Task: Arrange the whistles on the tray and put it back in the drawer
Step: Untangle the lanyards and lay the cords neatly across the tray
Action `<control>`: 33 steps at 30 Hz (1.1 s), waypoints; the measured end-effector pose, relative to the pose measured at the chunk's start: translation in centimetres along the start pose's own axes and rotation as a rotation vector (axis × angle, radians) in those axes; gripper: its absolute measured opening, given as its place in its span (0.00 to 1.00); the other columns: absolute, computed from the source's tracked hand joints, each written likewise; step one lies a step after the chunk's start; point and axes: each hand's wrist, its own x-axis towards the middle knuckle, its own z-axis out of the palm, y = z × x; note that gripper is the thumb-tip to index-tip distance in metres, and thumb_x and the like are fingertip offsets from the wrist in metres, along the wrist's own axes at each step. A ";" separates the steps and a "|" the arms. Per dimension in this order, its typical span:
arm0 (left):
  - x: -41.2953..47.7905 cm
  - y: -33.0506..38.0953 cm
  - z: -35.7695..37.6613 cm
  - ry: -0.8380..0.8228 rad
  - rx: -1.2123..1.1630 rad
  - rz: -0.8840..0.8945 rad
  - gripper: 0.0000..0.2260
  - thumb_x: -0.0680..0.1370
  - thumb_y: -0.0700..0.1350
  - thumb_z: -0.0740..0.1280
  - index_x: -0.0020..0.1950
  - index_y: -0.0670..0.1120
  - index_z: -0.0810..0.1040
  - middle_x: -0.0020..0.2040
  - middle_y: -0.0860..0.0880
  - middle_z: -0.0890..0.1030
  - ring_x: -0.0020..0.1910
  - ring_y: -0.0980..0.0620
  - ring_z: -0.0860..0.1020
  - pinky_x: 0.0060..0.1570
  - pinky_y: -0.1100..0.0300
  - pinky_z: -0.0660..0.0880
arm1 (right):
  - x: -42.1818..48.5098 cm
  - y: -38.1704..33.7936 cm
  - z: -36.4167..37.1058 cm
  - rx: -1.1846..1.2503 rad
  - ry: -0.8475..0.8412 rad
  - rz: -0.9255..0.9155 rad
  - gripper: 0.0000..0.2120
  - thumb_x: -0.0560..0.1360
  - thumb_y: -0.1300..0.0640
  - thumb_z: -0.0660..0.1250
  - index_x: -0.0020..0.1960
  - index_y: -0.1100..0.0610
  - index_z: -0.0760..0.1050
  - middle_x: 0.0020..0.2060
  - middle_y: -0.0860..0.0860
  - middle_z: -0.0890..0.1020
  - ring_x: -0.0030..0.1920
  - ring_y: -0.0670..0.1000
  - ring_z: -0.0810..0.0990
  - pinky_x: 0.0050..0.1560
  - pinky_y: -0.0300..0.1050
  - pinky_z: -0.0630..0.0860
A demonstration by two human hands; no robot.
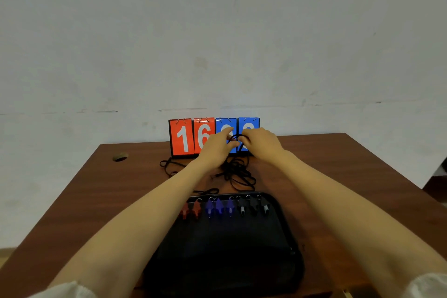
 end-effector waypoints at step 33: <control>-19.6 -11.2 -3.0 -0.352 0.576 -0.284 0.16 0.81 0.45 0.58 0.69 0.48 0.71 0.62 0.43 0.77 0.59 0.44 0.76 0.57 0.52 0.71 | -19.4 3.2 2.4 0.233 -0.238 0.485 0.10 0.78 0.56 0.65 0.43 0.62 0.79 0.41 0.54 0.83 0.44 0.59 0.81 0.39 0.47 0.74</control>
